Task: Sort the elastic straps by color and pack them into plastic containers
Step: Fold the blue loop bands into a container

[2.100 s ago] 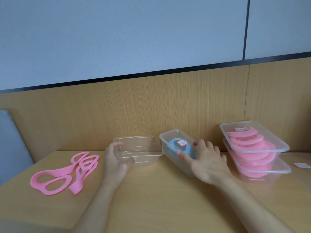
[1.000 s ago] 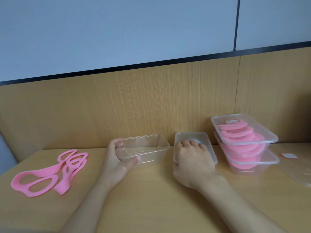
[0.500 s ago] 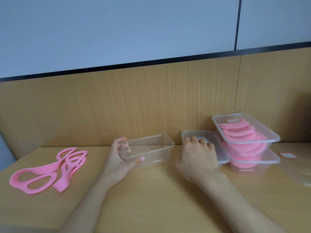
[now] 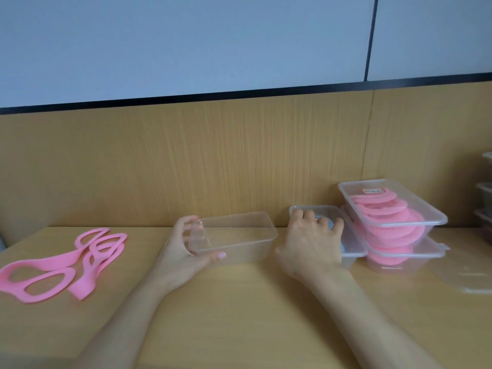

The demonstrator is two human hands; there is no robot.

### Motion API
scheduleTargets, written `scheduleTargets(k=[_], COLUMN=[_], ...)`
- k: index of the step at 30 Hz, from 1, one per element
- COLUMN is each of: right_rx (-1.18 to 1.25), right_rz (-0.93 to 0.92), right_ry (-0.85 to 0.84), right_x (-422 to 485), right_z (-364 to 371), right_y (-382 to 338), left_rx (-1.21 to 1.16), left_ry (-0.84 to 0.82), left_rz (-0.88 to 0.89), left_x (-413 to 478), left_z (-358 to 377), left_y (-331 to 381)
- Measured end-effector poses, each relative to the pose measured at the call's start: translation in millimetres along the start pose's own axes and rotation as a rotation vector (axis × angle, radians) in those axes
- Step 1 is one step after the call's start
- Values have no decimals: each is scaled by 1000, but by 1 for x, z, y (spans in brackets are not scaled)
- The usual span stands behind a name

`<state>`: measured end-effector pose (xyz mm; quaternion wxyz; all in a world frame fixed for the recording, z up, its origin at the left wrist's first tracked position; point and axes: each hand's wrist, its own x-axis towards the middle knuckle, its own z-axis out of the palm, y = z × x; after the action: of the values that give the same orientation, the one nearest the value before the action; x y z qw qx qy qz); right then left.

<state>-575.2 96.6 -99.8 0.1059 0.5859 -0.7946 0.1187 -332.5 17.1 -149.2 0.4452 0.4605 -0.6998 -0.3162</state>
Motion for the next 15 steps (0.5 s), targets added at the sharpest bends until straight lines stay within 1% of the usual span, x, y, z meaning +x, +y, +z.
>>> scheduleTargets(k=[3, 5, 8, 9, 12, 15], right_rx=[-7, -6, 112, 145, 174, 178], right_rz=[-54, -168, -378, -447, -626, -759], right_ry=[30, 104, 255, 281, 253, 222], right_x=[-4, -9, -17, -20, -28, -34], right_z=[-3, -4, -3, -3, 2, 7], right_y=[-1, -6, -21, -26, -38, -44], left_rx=[-12, -13, -9, -11, -33, -7], left_ry=[-43, -74, -110, -119, -145, -176], left_rz=[-21, -39, -54, -56, -58, -54], left_x=[2, 2, 2, 2, 2, -1], left_z=[0, -1, -3, -2, -1, -3], left_y=[-3, -4, -5, -4, -4, -3])
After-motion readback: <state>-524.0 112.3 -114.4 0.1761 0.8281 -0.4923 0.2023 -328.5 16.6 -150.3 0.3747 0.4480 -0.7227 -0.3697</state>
